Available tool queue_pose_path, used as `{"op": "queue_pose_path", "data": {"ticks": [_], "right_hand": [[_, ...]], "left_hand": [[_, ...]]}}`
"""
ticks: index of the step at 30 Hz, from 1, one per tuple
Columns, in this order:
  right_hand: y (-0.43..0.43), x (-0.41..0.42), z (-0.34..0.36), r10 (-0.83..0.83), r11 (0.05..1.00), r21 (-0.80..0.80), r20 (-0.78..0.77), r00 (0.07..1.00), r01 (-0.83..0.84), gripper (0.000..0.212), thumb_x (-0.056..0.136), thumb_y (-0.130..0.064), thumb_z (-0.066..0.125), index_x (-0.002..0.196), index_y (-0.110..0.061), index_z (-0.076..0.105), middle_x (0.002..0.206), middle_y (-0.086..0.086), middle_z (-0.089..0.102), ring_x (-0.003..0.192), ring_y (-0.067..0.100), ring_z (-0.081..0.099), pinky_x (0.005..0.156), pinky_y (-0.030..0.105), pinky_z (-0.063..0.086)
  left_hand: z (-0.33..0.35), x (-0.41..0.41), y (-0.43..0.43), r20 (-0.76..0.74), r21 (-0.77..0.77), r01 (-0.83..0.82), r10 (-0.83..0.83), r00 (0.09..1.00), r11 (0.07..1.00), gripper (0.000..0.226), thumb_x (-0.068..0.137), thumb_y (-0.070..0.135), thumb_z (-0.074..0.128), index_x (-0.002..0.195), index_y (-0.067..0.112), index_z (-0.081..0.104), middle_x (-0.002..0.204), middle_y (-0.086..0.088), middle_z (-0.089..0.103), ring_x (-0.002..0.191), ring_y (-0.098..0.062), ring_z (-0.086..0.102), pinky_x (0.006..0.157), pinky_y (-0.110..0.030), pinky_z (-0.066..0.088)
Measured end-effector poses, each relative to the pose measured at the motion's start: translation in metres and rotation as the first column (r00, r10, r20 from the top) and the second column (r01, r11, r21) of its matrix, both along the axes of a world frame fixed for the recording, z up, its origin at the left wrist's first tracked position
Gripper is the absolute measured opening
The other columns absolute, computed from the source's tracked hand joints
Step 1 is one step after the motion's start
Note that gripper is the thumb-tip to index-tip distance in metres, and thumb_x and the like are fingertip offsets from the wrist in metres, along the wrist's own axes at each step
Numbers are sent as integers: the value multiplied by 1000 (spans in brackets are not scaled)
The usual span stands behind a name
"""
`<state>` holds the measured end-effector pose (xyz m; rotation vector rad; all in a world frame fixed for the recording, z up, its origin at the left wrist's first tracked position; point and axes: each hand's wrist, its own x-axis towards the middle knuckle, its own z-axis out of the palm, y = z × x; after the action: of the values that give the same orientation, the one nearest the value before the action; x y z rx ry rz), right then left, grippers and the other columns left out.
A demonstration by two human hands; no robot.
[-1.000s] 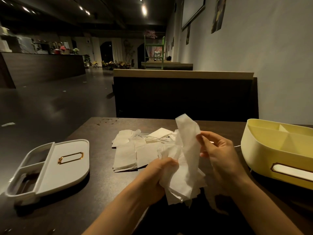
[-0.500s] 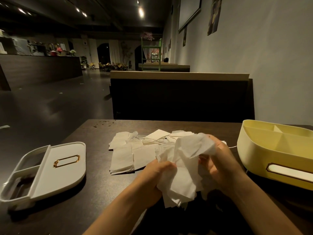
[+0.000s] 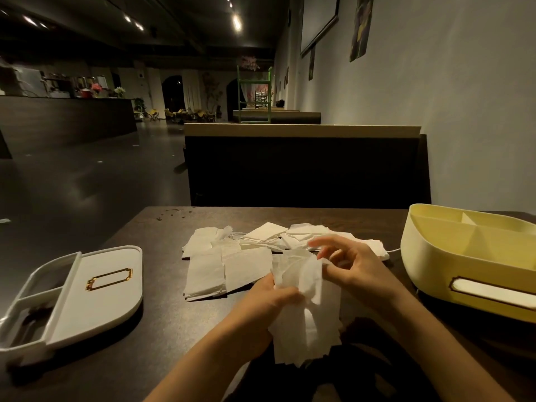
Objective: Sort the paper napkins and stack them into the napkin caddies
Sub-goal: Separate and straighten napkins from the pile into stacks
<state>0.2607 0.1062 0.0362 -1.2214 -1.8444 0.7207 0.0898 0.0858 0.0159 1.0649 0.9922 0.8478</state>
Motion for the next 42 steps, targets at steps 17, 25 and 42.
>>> {"op": "queue_pose_path", "data": {"ticks": [17,25,42], "right_hand": [[6,-2,-3,-408,866,-499,-656,635,41,23,94,-20,52,113,-10,60,107,15,65,98,31,61,66,38,53],[1,7,5,-291,866,-490,-661,691,-103,44,68,-28,65,108,-10,64,100,15,61,86,28,58,68,37,50],[0,11,10,-327,918,-332,-328,886,216,12,86,-6,56,78,0,63,76,9,59,68,16,54,57,25,45]], "left_hand": [[0,6,-5,11,70,-57,57,998,996,27,81,-1,58,101,17,56,83,-10,57,72,-17,55,56,-23,52],[-1,5,-6,-30,110,-45,49,998,993,29,84,1,59,99,26,57,92,-4,66,85,-17,61,71,-29,51],[1,4,-4,0,32,-68,68,998,997,23,86,-3,54,101,14,59,81,-9,63,74,-19,58,61,-28,49]]}}
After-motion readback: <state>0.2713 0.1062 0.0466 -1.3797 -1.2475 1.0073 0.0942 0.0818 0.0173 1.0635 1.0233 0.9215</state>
